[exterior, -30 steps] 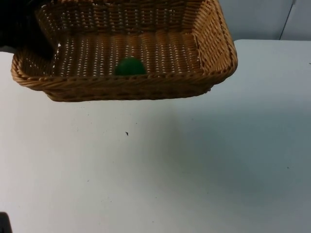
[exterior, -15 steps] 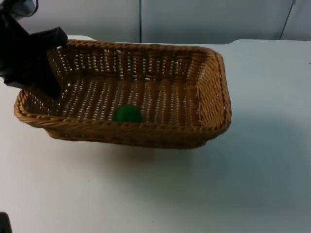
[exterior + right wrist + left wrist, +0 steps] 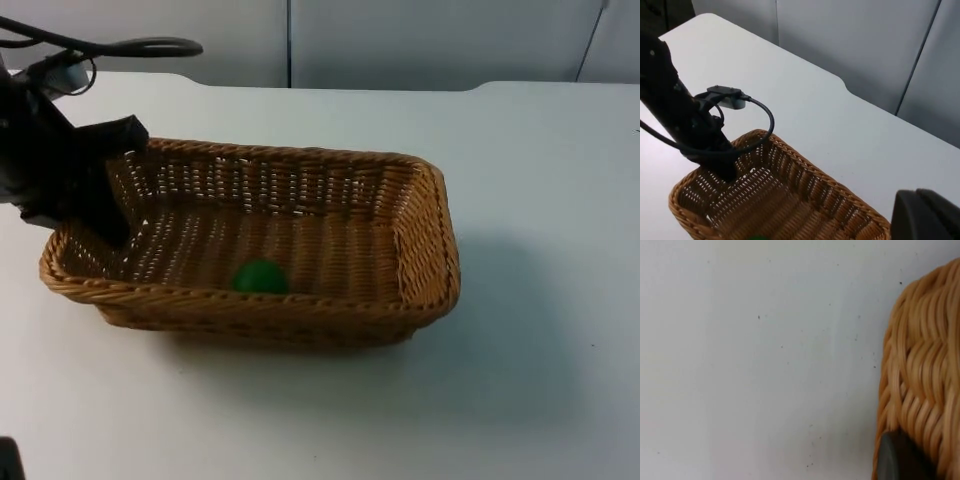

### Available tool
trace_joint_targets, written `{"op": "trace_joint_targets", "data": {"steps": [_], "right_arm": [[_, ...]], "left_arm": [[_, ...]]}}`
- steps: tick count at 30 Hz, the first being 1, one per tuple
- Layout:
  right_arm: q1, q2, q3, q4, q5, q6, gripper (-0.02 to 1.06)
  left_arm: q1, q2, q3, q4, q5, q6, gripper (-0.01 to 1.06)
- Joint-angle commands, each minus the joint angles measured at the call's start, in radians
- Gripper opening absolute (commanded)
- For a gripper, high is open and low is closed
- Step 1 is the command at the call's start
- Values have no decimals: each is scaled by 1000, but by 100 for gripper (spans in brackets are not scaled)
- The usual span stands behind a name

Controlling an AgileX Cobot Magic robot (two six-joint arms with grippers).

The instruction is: Pick up the basket with the left hand and place the ball into the basket with the right hand.

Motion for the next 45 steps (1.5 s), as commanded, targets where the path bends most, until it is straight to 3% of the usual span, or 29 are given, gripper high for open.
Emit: {"op": "trace_joint_targets", "data": {"steps": [1,21,22,25,26,30,45], "right_arm": [[5,-8,-12,-15,-4,7,0],[5,-8,-12,-15,-34,51,0],[5,-8,-12,-15,-34,51,0],[5,-8,-12,-15,-34,51,0],[5,-8,-12,-15,-34,51,0],[5,-8,-12,-15,-43,51,0],[5,-8,-12,-15,-49,51,0]], "left_arm": [[-2,-6,-2,-24,-10,0,0],[-2,13,-2,23,-15,0,2],[-2,17,-2,25,-11,0,7],[-2,29,-2,36,-9,-5,35],[-2,29,-2,36,-9,-5,35],[-2,34,-2,35,-10,-8,60],[2,-17,-23,130,-26,-29,63]]}}
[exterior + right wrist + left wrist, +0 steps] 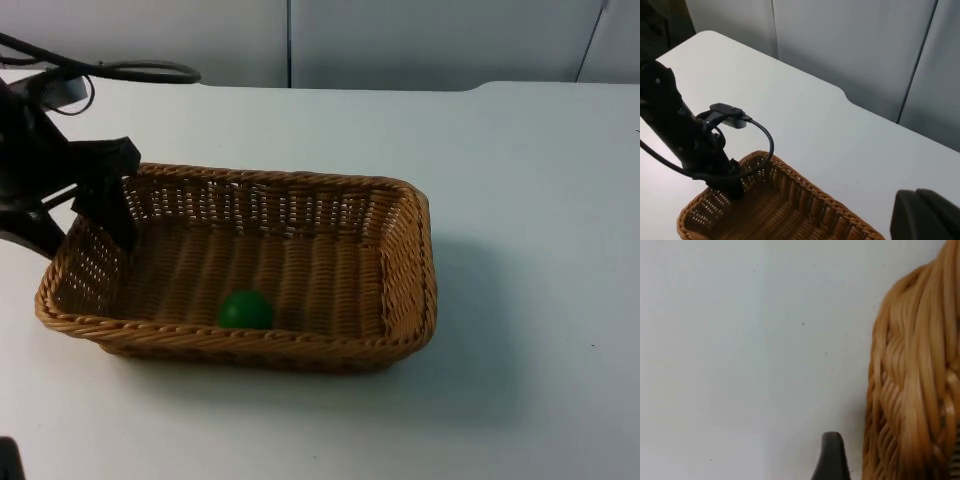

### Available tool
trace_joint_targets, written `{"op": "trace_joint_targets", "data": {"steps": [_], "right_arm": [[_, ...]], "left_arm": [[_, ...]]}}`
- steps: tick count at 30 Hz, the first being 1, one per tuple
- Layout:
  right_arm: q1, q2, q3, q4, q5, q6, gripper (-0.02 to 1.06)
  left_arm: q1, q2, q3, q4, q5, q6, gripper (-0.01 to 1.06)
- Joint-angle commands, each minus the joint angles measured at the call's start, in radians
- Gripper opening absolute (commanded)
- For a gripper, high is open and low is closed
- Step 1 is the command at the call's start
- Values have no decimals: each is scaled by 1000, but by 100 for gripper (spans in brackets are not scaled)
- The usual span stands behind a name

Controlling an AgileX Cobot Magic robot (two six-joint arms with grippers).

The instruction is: Pick up the basket with the left hand and place the ball into the basket with the right hand.

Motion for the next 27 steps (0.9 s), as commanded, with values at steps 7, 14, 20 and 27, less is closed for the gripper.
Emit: {"op": "trace_joint_targets", "data": {"steps": [7,14,20,27], "right_arm": [[5,-8,-12,-8,-19,2,0],[5,-8,-12,-49,-24,2,0],[5,-8,-12,-81,-57,2,0],[5,-8,-12,-103,-62,-22,0]], "left_arm": [[-1,-130,-68,88,20,-77,59],[-1,-311,-81,274,37,-127,5],[-5,-517,-32,264,-2,-129,0],[-5,-899,323,154,-186,49,0]]}}
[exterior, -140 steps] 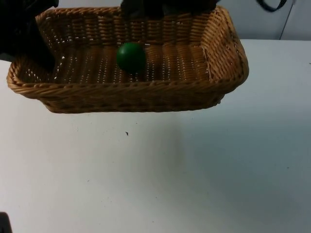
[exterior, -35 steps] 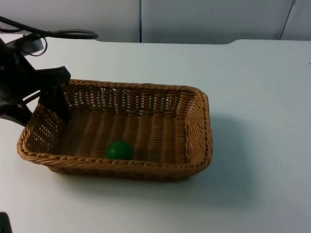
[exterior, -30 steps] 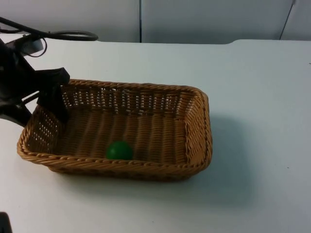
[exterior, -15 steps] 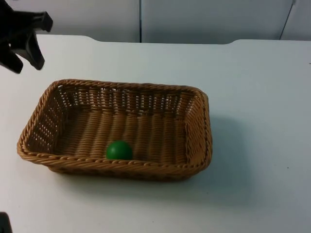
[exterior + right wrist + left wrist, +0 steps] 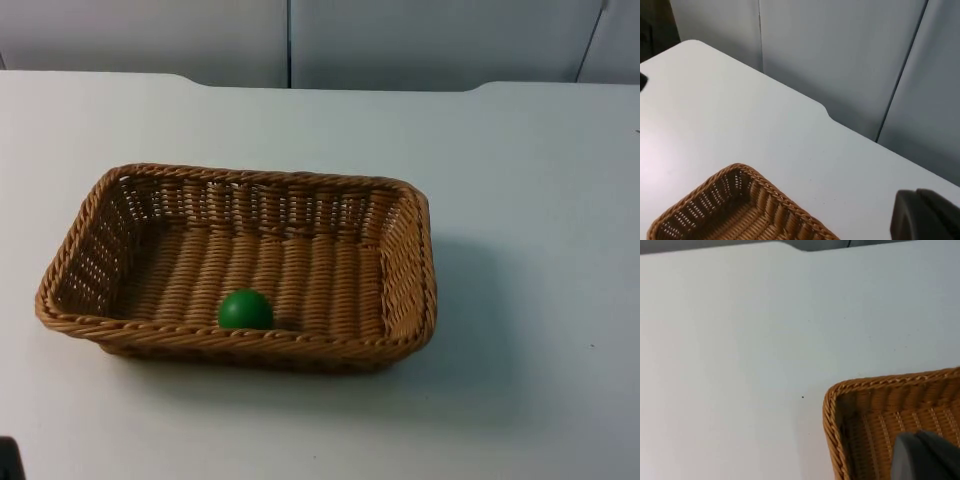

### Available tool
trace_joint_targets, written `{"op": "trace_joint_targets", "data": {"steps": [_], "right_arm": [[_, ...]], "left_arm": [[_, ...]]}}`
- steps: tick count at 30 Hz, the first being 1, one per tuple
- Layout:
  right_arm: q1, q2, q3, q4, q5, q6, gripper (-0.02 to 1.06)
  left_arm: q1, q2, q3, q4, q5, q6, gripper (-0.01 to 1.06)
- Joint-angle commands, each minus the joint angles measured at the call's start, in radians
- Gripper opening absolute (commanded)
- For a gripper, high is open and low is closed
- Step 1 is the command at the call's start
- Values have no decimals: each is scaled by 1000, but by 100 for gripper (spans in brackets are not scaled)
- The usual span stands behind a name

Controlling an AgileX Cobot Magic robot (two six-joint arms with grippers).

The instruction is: Pick up the basket with the left hand and place the ball into the basket with the right hand.

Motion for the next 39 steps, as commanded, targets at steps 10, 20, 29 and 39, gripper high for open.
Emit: {"op": "trace_joint_targets", "data": {"steps": [10,20,29,39], "right_arm": [[3,-19,-12,-27,20,-165,0],[3,-92,15,39,148,-228,0],[3,-271,175,350,343,-373,0],[3,-584,489,368,445,-373,0]], "left_arm": [[-5,-726,368,-38,-25,79,0],[-5,-1129,366,-34,168,60,0],[-5,-1193,366,12,334,-37,0],[-5,-1193,366,16,352,-35,0]]}}
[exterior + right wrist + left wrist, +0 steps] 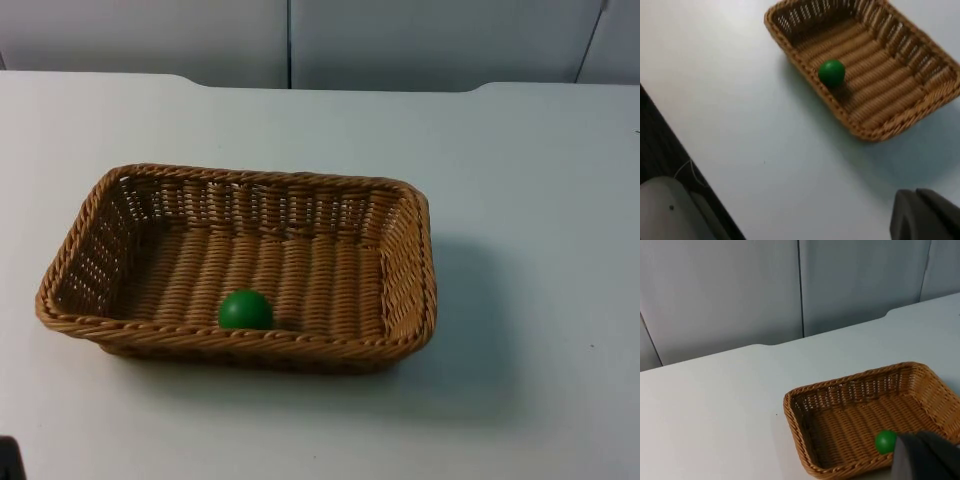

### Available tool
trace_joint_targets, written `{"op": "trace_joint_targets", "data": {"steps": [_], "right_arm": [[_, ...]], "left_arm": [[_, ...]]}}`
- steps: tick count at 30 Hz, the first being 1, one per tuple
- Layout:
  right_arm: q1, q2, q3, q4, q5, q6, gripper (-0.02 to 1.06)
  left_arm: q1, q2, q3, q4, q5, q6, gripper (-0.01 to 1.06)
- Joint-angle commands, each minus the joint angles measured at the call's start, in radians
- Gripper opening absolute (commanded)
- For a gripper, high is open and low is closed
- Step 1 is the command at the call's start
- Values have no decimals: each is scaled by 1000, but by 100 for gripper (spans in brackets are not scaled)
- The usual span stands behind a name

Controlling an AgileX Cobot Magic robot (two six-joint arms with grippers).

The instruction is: Pick up the basket with the left hand and place the ball into the basket with the right hand.

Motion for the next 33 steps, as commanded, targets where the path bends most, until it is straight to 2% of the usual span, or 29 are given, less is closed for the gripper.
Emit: {"op": "trace_joint_targets", "data": {"steps": [1,7,9,11,12,15,19,23,26,28,30,31,33], "right_arm": [[3,-141,105,8,8,-10,0],[3,-343,226,-35,-61,47,0],[3,-432,246,-108,-83,138,0],[3,-506,248,-205,-49,232,0],[3,-506,248,-205,-49,232,0],[3,-565,248,-308,38,356,0],[-6,-593,248,-316,55,378,0],[-54,-593,251,-316,68,361,0],[-84,-595,297,-244,53,287,0],[-84,-595,321,-221,39,279,0],[-89,-597,334,-259,50,343,0],[-89,-597,334,-259,50,343,0],[-93,-607,338,-314,59,409,0]], "left_arm": [[-5,-4,2,-2,8,-5,0],[-5,-4,2,-2,8,-5,0],[-5,-4,2,-2,8,-7,0],[-5,-4,2,-2,8,-7,0],[-5,-4,2,-2,8,-7,0],[-5,-4,2,-2,8,-7,0],[-5,-4,2,17,8,-7,0],[-5,-4,2,29,8,-7,0],[-5,-4,2,29,8,-7,0],[-5,-4,2,29,8,-7,0],[-5,-4,2,29,8,-7,0],[-5,-4,2,29,8,-7,0],[-5,-4,2,29,10,-7,0]]}}
